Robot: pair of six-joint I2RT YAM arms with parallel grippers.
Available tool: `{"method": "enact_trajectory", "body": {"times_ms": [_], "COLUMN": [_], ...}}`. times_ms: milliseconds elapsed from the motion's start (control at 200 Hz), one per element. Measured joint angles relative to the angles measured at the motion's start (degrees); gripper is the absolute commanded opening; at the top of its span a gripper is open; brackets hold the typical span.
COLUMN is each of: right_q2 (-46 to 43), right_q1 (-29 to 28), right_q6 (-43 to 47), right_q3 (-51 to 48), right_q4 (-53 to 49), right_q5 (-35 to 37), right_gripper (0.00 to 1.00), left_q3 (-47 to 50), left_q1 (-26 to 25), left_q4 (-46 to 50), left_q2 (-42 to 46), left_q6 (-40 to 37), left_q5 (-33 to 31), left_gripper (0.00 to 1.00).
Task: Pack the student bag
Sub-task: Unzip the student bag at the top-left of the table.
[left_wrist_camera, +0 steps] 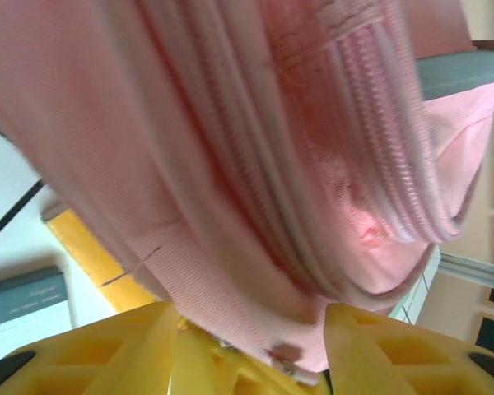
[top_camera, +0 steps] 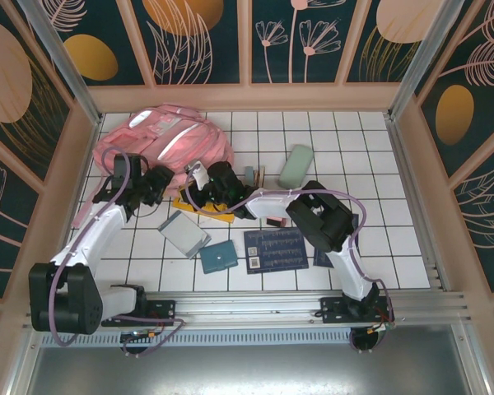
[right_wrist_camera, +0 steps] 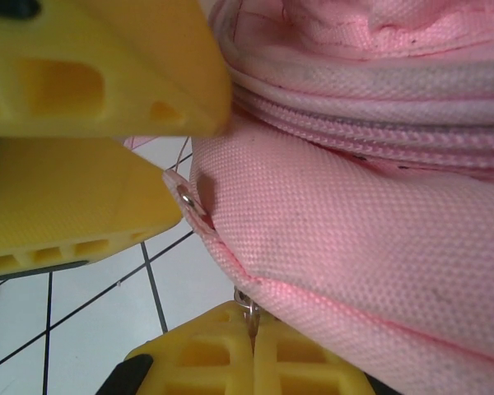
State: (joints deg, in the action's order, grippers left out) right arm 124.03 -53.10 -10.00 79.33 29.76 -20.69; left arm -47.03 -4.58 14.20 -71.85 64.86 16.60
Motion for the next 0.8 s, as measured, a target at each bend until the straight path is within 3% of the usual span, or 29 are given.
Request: {"method": "enact_trajectory", "body": {"times_ms": [200, 410, 796], "right_q2": [0.0, 0.0, -0.5], "right_q1": [-0.3, -0.6, -0.2], "right_q6": [0.3, 0.7, 4.6], "right_q3": [0.0, 0.0, 0.2], "right_q4": [-0.5, -0.8, -4.2], "right_q5": [0.2, 1.3, 3.1], "right_gripper": [0.0, 0.0, 0.0], "left_q3": [0.0, -0.1, -2.7], "left_q1": [0.0, 0.1, 6.5], "left_q4": [-2.2, -3.3, 2.8], "left_q2": [-2.4, -4.3, -3.6], "left_q6": [0.3, -0.9, -7.4], "left_q5": [1.1, 1.6, 2.4], "left_gripper": [0.33, 0.0, 0.0]}}
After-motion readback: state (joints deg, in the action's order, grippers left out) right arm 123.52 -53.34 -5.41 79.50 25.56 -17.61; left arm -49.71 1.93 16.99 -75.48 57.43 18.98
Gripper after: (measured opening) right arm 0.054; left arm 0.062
